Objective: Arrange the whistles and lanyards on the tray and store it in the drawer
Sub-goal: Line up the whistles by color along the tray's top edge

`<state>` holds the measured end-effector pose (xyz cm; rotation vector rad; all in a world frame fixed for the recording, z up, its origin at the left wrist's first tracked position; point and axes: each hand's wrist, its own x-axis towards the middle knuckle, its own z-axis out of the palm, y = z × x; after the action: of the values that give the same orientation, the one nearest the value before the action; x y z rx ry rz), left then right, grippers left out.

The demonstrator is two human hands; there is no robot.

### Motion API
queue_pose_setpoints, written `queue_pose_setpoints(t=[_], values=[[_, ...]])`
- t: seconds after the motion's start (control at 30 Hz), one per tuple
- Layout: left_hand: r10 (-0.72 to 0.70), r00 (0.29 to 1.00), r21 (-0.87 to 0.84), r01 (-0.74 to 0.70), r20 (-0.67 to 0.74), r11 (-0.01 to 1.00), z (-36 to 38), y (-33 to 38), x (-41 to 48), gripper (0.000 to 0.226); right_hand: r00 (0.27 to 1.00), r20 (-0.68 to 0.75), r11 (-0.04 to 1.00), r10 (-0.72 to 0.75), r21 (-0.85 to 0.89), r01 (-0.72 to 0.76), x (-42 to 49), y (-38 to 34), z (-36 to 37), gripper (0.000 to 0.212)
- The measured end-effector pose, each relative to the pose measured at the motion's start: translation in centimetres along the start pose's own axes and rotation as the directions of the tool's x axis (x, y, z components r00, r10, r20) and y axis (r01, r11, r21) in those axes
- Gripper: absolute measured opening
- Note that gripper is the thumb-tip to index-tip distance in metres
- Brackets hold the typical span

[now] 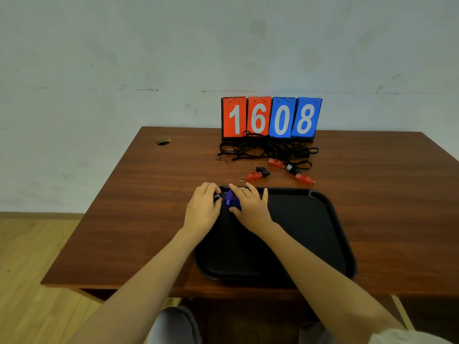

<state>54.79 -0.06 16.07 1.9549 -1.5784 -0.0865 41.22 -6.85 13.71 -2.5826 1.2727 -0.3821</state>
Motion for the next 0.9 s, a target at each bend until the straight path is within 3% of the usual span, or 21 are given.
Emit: queue_pose_setpoints(t=[0.17, 0.3, 0.43, 0.53, 0.67, 0.77, 0.9], values=[[-0.083, 0.996, -0.163, 0.085, 0.019, 0.983, 1.1, 3.3, 0.5, 0.008, 0.985, -0.096, 0.987, 0.143, 0.088, -0.134, -1.5, 2.8, -2.0, 0.059], [0.029, 0.999, -0.171, -0.026, 0.015, 0.985, 4.0, 6.2, 0.3, 0.010, 0.963, -0.127, 0.970, 0.236, 0.097, -0.225, -2.6, 5.9, -3.1, 0.053], [0.139, 0.990, 0.011, -0.139, -0.017, 0.990, 6.9, 8.0, -0.1, 0.012, 0.952, -0.122, 0.957, 0.281, 0.114, -0.268, -3.4, 7.8, -3.6, 0.048], [0.109, 0.991, 0.170, -0.121, 0.079, 0.978, 8.0, 8.2, -0.3, 0.019, 0.954, -0.118, 0.956, 0.275, 0.135, -0.259, -3.7, 8.6, -3.6, 0.043], [0.124, 0.985, 0.180, -0.145, 0.123, 0.973, 7.8, 7.5, -0.5, 0.032, 0.971, -0.122, 0.973, 0.207, 0.130, -0.191, -3.8, 8.6, -3.3, 0.039], [0.193, 0.981, 0.132, -0.194, 0.021, 0.972, 6.9, 6.3, -0.9, 0.029, 0.985, -0.068, 0.979, 0.155, 0.145, -0.144, -3.5, 8.0, -3.2, 0.039], [0.207, 0.978, 0.309, -0.202, 0.015, 0.929, 5.9, 4.1, -0.3, 0.035, 0.992, -0.009, 0.988, 0.127, 0.085, -0.126, -3.0, 7.0, -3.0, 0.047]])
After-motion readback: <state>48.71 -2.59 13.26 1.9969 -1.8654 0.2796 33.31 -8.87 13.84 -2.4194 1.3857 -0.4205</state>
